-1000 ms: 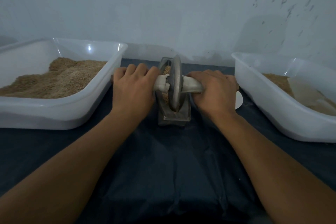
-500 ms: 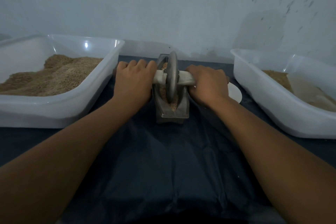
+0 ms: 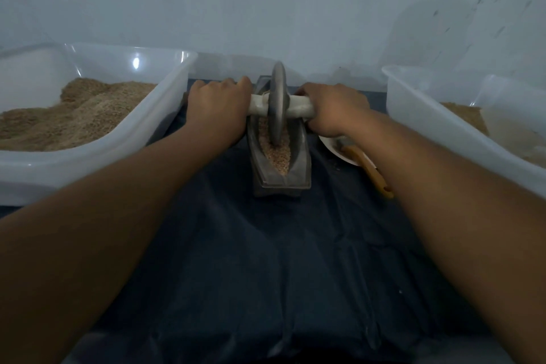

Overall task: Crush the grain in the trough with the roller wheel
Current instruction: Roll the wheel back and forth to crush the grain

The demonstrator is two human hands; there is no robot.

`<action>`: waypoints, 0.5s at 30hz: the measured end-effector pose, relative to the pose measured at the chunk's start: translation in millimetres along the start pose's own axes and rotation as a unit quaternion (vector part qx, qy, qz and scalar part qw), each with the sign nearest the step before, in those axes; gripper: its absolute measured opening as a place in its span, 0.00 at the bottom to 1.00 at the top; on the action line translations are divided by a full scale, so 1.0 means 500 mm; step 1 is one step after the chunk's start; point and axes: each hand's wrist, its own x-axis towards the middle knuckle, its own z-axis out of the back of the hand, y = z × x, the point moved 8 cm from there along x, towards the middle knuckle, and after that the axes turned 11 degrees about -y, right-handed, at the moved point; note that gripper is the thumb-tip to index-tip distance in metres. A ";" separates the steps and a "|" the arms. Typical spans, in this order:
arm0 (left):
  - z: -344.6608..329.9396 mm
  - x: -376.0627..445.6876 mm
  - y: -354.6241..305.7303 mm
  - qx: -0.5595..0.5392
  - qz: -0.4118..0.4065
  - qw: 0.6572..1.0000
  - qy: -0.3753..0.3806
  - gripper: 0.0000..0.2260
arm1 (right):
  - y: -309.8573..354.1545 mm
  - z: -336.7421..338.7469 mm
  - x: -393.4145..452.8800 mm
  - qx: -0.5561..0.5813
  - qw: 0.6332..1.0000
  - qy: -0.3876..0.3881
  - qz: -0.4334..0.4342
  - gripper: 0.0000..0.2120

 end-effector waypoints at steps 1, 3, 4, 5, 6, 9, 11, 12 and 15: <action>-0.003 0.003 0.000 0.005 -0.001 1.000 -0.001 0.12 | -0.001 -0.002 0.006 -0.003 1.000 0.006 0.000 0.25; -0.006 0.010 0.001 0.007 0.000 1.000 -0.007 0.13 | -0.001 -0.007 0.017 -0.006 1.000 0.008 -0.003 0.25; -0.006 0.014 0.003 0.003 0.002 1.000 -0.011 0.14 | -0.002 -0.009 0.022 -0.007 1.000 0.006 -0.005 0.25; -0.007 0.016 0.005 -0.002 0.004 1.000 -0.014 0.15 | -0.003 -0.011 0.027 -0.006 1.000 0.005 -0.005 0.25; -0.008 0.018 0.006 -0.007 0.004 1.000 -0.013 0.17 | -0.002 -0.012 0.031 -0.004 1.000 0.006 -0.004 0.26; -0.016 0.026 0.008 -0.007 -0.002 1.000 -0.001 0.19 | -0.004 -0.012 0.043 -0.002 1.000 0.013 -0.005 0.29; -0.020 0.035 0.006 -0.005 -0.004 1.000 0.009 0.21 | -0.008 -0.015 0.050 0.002 1.000 0.023 -0.010 0.30; -0.022 0.039 0.005 -0.002 -0.005 1.000 0.013 0.22 | -0.009 -0.019 0.052 0.007 1.000 0.029 -0.010 0.30; -0.025 0.047 0.002 0.010 -0.011 1.000 0.012 0.25 | -0.011 -0.028 0.056 0.019 0.999 0.044 -0.002 0.28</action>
